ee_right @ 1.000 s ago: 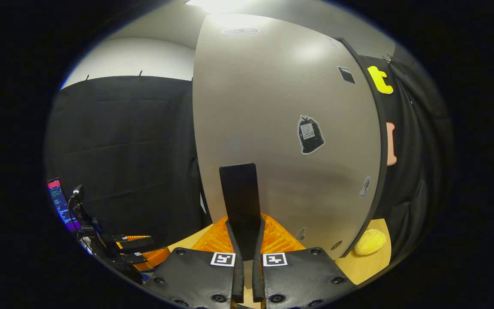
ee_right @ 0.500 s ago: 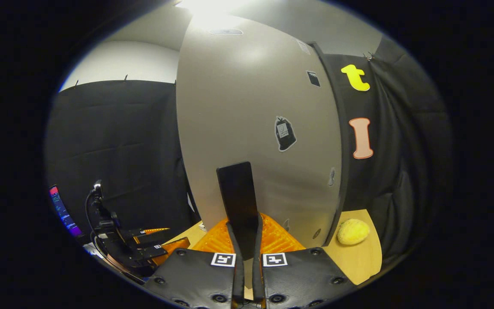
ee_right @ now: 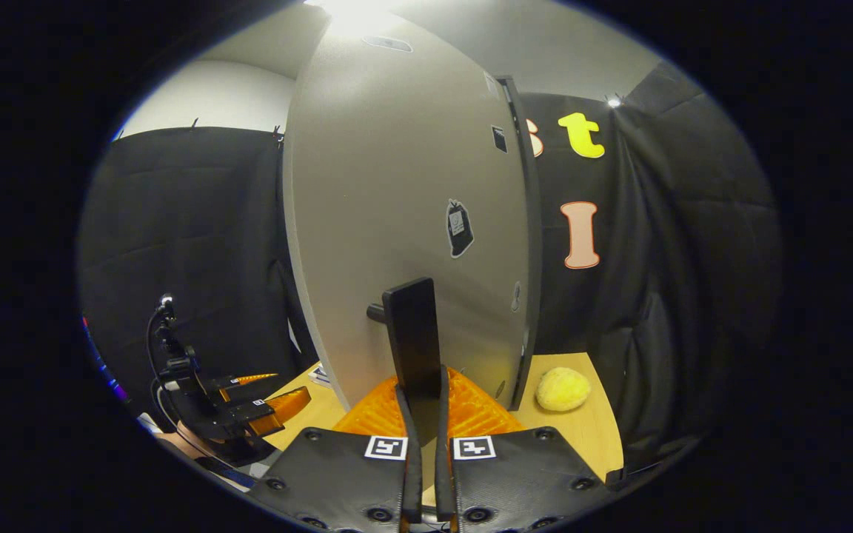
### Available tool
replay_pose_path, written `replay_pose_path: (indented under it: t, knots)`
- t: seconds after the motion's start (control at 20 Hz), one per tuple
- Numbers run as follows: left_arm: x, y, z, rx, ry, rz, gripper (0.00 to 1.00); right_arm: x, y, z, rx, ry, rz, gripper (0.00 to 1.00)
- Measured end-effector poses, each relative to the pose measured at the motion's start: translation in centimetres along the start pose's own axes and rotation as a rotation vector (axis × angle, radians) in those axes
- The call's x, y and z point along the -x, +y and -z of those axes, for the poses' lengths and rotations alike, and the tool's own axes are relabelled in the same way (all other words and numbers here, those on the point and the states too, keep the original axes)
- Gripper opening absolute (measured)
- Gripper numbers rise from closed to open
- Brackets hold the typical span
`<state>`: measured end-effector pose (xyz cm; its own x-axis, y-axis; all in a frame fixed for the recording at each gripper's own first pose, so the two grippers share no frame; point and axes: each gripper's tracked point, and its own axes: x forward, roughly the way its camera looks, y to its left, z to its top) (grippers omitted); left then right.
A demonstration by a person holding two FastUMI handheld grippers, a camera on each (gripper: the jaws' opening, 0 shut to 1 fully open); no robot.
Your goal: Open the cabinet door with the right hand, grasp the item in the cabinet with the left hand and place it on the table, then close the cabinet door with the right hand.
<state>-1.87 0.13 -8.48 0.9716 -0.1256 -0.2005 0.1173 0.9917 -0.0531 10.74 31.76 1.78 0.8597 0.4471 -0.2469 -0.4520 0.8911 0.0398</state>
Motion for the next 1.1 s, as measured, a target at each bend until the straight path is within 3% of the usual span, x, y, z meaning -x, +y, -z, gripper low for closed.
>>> replay_pose_path:
  t: [0.45,0.55,0.65,0.85,1.0,1.1]
  knots:
    - [-2.5,-2.0,0.7,0.0,0.026,0.052,0.96,1.5,-5.0,0.1,0.017,0.004,0.188,0.04]
    - [-2.7,-2.7,0.2,-0.003,0.019,0.076,0.97,2.0,-6.4,0.1,0.047,0.002,0.234,0.07]
    - [-2.7,-2.9,0.1,-0.014,0.015,0.085,0.97,2.1,-8.1,0.1,0.051,-0.008,0.282,0.02]
    - [-2.9,-3.0,-0.1,-0.025,0.015,0.089,0.96,1.6,-5.0,-0.3,-0.066,-0.07,0.202,0.05]
    - [-3.8,-3.2,-0.4,-0.024,0.024,0.107,0.97,1.9,-5.9,-0.3,-0.07,-0.081,0.232,0.06]
    - [-4.6,-3.2,-0.5,-0.034,0.028,0.117,0.97,1.9,-5.0,0.1,-0.09,-0.083,0.195,0.06]
